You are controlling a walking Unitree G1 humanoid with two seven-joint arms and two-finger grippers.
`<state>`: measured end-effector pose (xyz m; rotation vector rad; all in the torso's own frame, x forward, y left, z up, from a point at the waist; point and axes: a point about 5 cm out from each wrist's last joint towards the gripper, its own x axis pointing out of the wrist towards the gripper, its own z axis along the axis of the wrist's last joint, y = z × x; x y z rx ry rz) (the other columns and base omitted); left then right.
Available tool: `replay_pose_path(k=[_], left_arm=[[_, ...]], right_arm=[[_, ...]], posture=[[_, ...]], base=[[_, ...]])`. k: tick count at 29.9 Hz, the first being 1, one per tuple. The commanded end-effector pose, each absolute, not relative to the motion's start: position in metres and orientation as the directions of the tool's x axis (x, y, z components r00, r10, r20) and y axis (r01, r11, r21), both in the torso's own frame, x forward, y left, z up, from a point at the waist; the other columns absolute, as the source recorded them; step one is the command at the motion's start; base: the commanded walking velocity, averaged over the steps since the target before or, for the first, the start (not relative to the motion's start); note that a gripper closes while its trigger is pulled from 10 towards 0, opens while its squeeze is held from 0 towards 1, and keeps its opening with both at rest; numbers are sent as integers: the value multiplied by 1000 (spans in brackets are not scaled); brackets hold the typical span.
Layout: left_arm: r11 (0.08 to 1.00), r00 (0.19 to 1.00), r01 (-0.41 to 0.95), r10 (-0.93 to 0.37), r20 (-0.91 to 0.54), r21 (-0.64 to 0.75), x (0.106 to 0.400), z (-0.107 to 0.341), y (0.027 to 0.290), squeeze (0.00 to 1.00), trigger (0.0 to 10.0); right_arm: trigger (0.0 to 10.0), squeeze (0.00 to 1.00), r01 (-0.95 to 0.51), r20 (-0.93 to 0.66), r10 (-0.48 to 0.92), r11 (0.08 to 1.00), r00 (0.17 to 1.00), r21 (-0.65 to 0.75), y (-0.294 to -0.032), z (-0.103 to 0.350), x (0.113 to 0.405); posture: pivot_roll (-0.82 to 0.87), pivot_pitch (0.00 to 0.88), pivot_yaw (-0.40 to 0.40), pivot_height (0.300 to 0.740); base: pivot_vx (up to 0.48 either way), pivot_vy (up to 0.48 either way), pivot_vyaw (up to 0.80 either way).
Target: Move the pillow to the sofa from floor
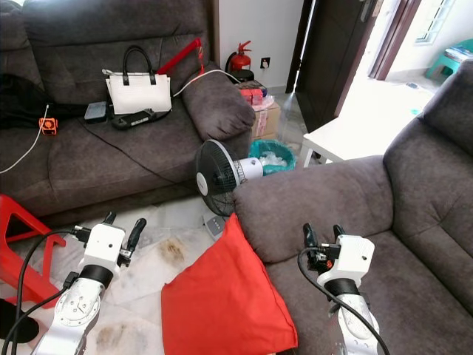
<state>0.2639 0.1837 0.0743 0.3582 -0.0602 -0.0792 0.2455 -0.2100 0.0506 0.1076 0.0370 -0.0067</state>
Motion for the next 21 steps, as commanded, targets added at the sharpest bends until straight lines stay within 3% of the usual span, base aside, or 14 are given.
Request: replay_pose_path(k=[1,21], left_arm=[[934,995,71,-93,44,350,265,73,183,0,10000],[936,995,66,-86,42,347,266,72,182,0,10000]], right_arm=[[10000,0,12,-37,-9,996,999,89,-212,52,245],[10000,0,2,-58,1,998,998,60,-213,50,247]], posture=[[99,0,-35,667],[103,0,-48,667]], base=[[0,0,0],[0,0,0]])
